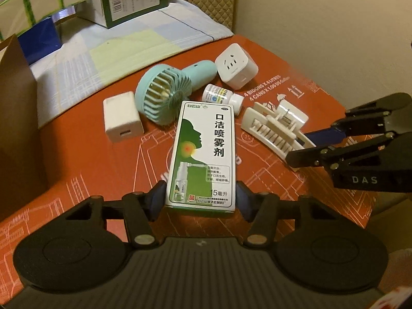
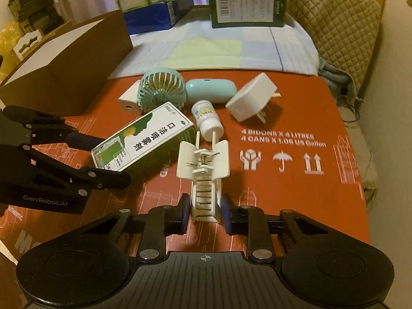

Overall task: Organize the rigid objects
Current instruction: 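Grasp the green-white spray box with the left tool while the right tool grasps the white plastic rack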

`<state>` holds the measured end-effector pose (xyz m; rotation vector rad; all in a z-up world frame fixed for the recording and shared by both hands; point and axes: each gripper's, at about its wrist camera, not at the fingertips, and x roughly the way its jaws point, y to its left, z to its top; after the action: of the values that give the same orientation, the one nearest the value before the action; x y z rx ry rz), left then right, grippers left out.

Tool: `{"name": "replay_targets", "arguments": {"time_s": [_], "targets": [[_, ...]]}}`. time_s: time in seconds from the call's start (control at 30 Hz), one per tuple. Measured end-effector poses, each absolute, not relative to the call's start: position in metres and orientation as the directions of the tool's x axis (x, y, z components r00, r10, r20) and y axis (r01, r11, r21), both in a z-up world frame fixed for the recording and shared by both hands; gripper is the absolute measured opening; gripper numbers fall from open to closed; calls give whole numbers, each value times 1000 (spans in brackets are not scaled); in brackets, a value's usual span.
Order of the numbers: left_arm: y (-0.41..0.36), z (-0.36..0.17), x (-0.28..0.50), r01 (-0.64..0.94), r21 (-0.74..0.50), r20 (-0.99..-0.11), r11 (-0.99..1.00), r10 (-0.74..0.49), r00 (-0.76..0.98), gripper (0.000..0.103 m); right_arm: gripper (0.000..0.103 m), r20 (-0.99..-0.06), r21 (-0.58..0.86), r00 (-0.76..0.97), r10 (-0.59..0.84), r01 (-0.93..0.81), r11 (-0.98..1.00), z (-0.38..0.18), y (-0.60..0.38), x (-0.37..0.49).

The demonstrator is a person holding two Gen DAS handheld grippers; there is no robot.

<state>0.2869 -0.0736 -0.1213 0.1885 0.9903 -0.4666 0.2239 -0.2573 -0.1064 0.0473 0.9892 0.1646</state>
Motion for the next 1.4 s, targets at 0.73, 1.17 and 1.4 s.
{"name": "replay_targets", "arguments": {"time_s": [0.73,1.17,1.4], "targets": [[-93,-125,309,451,-3,-869,893,-225,440,56,55,-836,69,541,96,-71,995,-99,-247,228],[-77,-130,310,385,17,-877,923,-172,449,52,38,-834,72,540,112,-96,993,-103,-241,238],[-62,-128,304,343,10,-878,939,-156,453,52,38,-828,89,545,132,-106,990,-102,-238,237]]}}
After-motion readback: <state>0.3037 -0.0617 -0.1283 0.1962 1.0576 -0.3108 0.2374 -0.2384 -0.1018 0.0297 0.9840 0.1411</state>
